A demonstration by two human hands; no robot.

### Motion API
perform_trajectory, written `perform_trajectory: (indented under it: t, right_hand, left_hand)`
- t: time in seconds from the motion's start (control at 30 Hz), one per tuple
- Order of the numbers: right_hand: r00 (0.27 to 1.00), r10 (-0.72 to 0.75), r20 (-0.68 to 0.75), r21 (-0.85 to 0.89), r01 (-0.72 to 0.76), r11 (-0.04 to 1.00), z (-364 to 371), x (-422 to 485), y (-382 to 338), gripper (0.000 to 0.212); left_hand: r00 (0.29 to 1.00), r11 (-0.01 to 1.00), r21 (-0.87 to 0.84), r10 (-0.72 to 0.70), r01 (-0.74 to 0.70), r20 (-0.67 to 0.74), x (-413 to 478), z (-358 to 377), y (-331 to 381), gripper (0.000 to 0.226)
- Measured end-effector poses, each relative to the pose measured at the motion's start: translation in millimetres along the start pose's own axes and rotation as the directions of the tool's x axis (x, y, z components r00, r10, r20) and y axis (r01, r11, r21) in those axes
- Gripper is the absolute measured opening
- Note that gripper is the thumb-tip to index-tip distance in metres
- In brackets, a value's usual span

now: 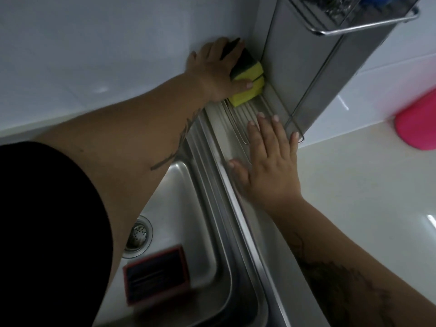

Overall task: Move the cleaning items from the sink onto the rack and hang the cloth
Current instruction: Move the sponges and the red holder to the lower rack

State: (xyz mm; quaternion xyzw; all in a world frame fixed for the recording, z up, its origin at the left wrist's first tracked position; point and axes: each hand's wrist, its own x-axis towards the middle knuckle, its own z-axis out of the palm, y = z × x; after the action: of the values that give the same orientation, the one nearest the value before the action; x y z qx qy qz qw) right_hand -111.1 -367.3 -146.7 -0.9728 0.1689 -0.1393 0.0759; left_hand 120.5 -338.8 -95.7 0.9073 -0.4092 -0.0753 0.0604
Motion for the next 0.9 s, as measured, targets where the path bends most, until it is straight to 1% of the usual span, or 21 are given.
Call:
perform_trajectory:
  t: [0.07, 0.17, 0.2, 0.27, 0.33, 0.37, 0.43, 0.47, 0.5, 0.53, 0.6, 0.63, 0.7, 0.77, 0.83, 0.9]
  right_hand:
    - [1.000, 0.001, 0.024, -0.001, 0.000, 1.000, -3.6, 0.5, 0.0, 0.076]
    - [0.992, -0.027, 0.126, -0.036, 0.032, 0.999, -16.5, 3.5, 3.5, 0.077]
    - [0.985, -0.036, 0.169, -0.034, 0.042, 0.999, -22.1, 5.0, 4.9, 0.079]
    - [0.973, -0.039, 0.228, 0.031, 0.032, 0.999, -33.9, 5.6, 4.0, 0.084]
    - [0.970, -0.031, 0.241, 0.114, 0.004, 0.993, -44.1, -1.3, -3.1, 0.086]
    - [0.973, -0.044, 0.225, 0.137, 0.013, 0.990, -47.5, -9.6, -8.9, 0.087]
    - [0.972, -0.096, 0.213, 0.167, 0.061, 0.984, -47.3, -31.6, -21.1, 0.087]
    - [0.962, -0.119, 0.246, 0.175, 0.076, 0.982, -44.7, -45.2, -27.1, 0.087]
    - [0.946, -0.133, 0.297, 0.173, 0.084, 0.981, -40.2, -59.5, -32.0, 0.087]
    - [0.927, -0.143, 0.346, 0.163, 0.091, 0.982, -34.4, -74.7, -36.3, 0.088]
    - [0.891, -0.148, 0.429, 0.145, 0.094, 0.985, -23.0, -102.5, -41.5, 0.088]
    - [0.875, -0.144, 0.462, 0.135, 0.091, 0.987, -17.0, -114.3, -42.5, 0.088]
    - [0.863, -0.146, 0.484, 0.081, 0.122, 0.989, -8.7, -130.2, -43.0, 0.087]
    - [0.877, -0.151, 0.457, 0.025, 0.157, 0.987, -4.5, -134.1, -43.5, 0.085]
    - [0.888, -0.134, 0.439, 0.014, 0.142, 0.990, -2.0, -130.5, -44.7, 0.084]
    - [0.895, -0.114, 0.432, 0.009, 0.123, 0.992, -0.4, -126.3, -45.4, 0.084]
  left_hand:
    - [0.997, 1.000, 0.022, 0.007, -0.005, -0.075, -4.2, -0.6, 1.1, 0.098]
    - [0.983, 1.000, 0.019, 0.019, -0.016, -0.182, -18.9, -9.5, 5.4, 0.103]
    - [0.978, 1.000, -0.012, 0.023, -0.026, -0.207, -26.7, -13.6, 6.4, 0.102]
    - [0.968, 0.995, -0.090, 0.020, -0.044, -0.250, -49.2, -19.6, 6.6, 0.098]
    - [0.961, 0.984, -0.168, 0.003, -0.052, -0.277, -82.4, -17.0, 4.4, 0.093]
    - [0.964, 0.976, -0.212, -0.014, -0.044, -0.267, -102.4, -8.4, -0.1, 0.092]
    - [0.982, 0.960, -0.281, -0.050, -0.004, -0.185, -145.9, 20.2, -14.7, 0.091]
    - [0.993, 0.956, -0.291, -0.064, 0.031, -0.104, -169.9, 37.9, -24.7, 0.094]
    - [0.997, 0.957, -0.280, -0.077, 0.075, 0.004, -193.3, 59.9, -37.6, 0.098]
    - [0.987, 0.962, -0.246, -0.090, 0.120, 0.133, -218.6, 81.1, -50.3, 0.103]
    - [0.920, 0.968, -0.174, -0.107, 0.184, 0.376, -266.4, 119.2, -70.8, 0.104]
    - [0.881, 0.968, -0.150, -0.111, 0.200, 0.460, -288.7, 136.1, -78.6, 0.099]
    - [0.828, 0.970, -0.127, -0.104, 0.205, 0.550, -325.1, 160.5, -88.5, 0.082]
    - [0.802, 0.975, -0.111, -0.090, 0.190, 0.590, -347.8, 175.4, -91.3, 0.060]
    - [0.803, 0.976, -0.098, -0.103, 0.197, 0.587, -362.3, 183.4, -89.1, 0.041]
    - [0.797, 0.977, -0.055, -0.137, 0.208, 0.589, -371.0, 188.7, -84.4, 0.037]
